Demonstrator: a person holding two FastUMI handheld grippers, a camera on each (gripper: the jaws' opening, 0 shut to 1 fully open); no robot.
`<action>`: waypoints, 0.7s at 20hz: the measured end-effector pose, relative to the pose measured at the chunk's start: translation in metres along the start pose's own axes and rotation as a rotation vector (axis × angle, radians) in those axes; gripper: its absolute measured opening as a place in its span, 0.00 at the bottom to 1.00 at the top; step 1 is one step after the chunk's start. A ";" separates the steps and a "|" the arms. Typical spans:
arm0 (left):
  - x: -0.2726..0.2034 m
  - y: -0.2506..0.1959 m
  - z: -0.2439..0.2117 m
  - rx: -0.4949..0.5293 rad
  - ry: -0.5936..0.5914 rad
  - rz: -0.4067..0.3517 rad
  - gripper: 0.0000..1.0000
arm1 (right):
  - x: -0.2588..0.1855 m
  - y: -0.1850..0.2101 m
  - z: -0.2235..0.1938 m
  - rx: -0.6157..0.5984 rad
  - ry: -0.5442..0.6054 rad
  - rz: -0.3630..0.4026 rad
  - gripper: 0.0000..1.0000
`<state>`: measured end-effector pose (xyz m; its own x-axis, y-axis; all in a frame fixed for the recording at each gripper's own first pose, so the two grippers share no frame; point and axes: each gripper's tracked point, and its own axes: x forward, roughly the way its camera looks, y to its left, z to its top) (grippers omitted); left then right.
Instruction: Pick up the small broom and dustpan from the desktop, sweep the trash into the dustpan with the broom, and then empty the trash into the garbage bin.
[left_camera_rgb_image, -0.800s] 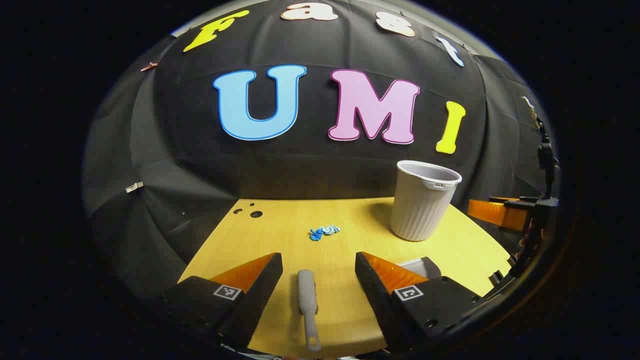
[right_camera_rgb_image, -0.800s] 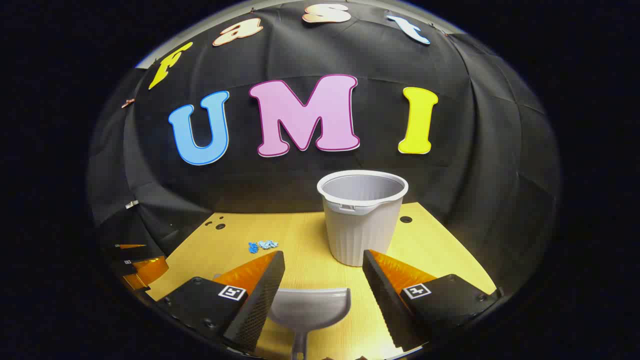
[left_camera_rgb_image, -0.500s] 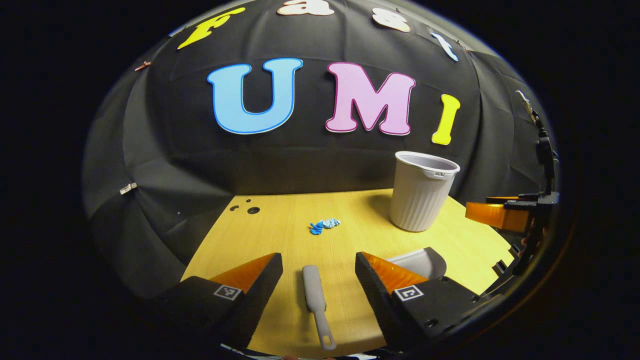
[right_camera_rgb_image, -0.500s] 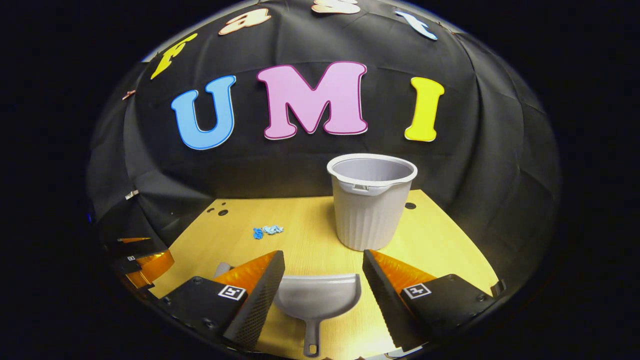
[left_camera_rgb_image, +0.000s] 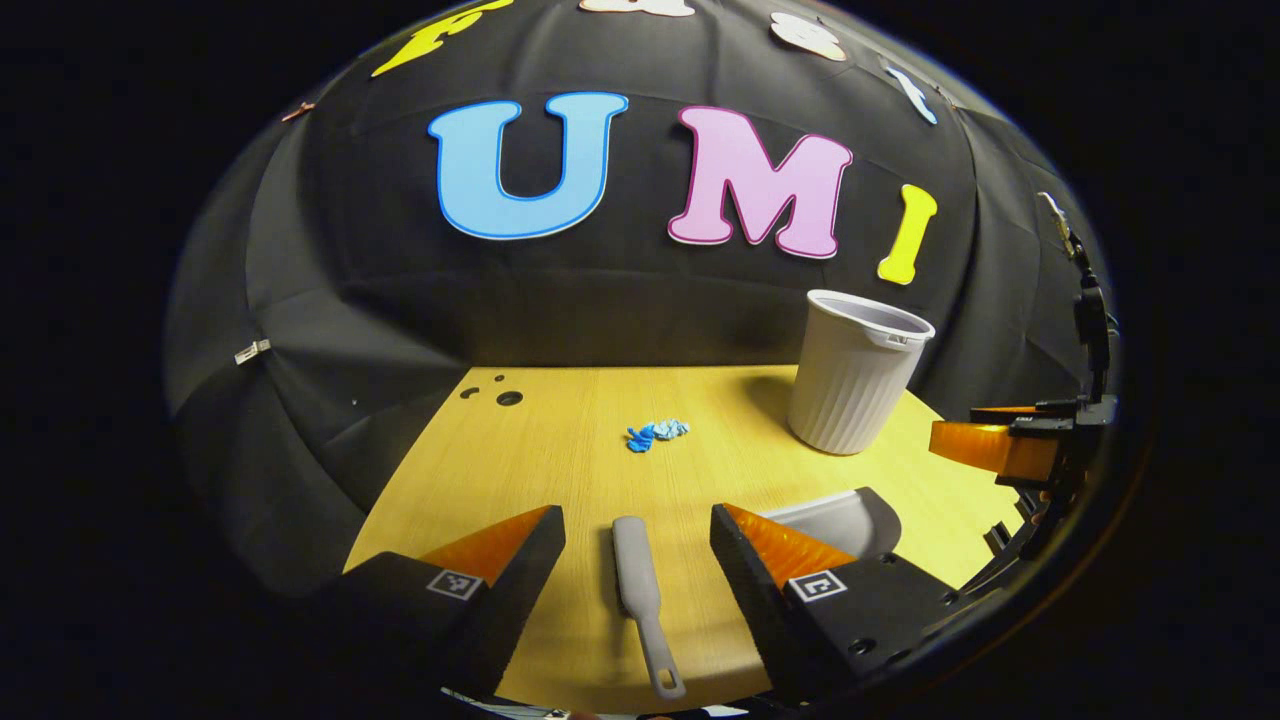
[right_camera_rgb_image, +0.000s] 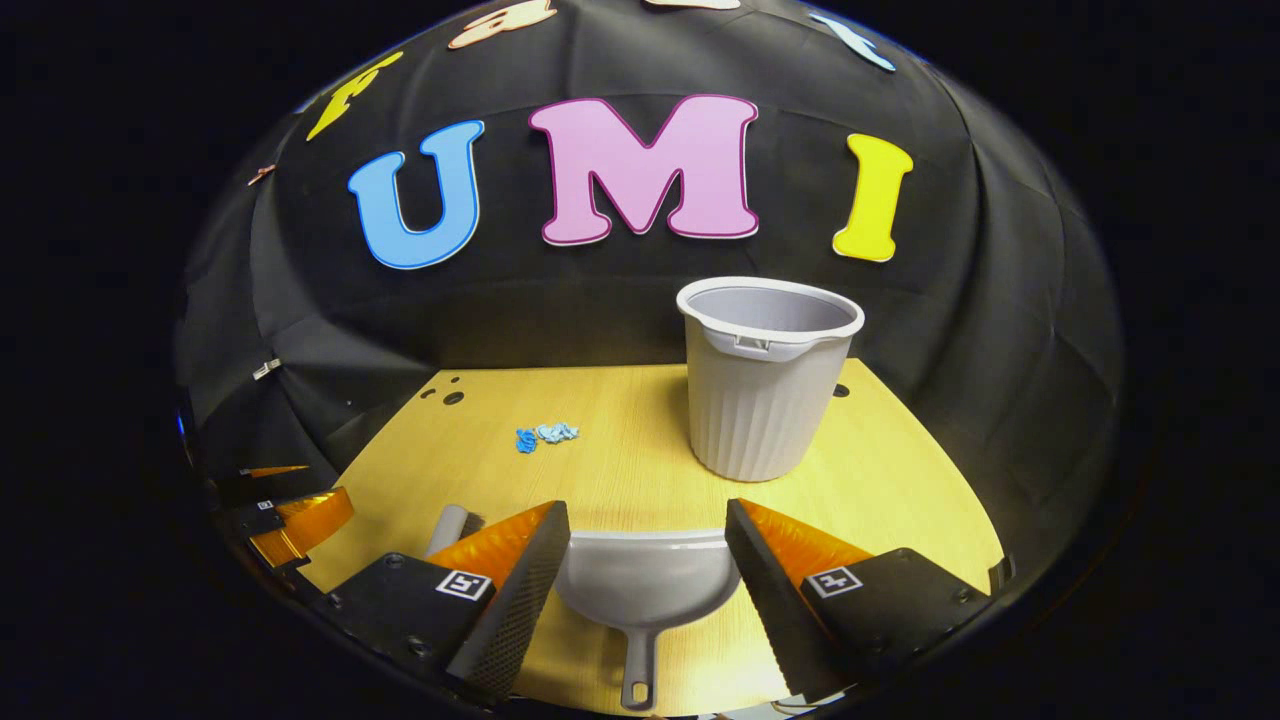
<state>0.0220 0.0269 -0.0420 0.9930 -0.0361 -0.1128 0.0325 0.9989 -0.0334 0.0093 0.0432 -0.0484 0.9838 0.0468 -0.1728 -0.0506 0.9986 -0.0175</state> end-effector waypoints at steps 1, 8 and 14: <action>0.002 0.000 -0.006 -0.002 0.024 -0.002 0.96 | 0.001 0.000 -0.003 0.003 0.011 0.004 0.98; 0.027 -0.006 -0.081 -0.083 0.276 -0.022 0.96 | 0.003 -0.008 -0.033 0.031 0.099 0.016 0.98; 0.042 -0.002 -0.152 -0.019 0.507 0.011 0.96 | 0.005 -0.019 -0.065 0.059 0.180 0.011 0.99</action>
<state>0.0462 0.0188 -0.1977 0.8129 -0.0397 -0.5811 0.0151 0.9988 -0.0471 0.0035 0.0232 -0.1132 0.9364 0.0581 -0.3461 -0.0463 0.9980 0.0422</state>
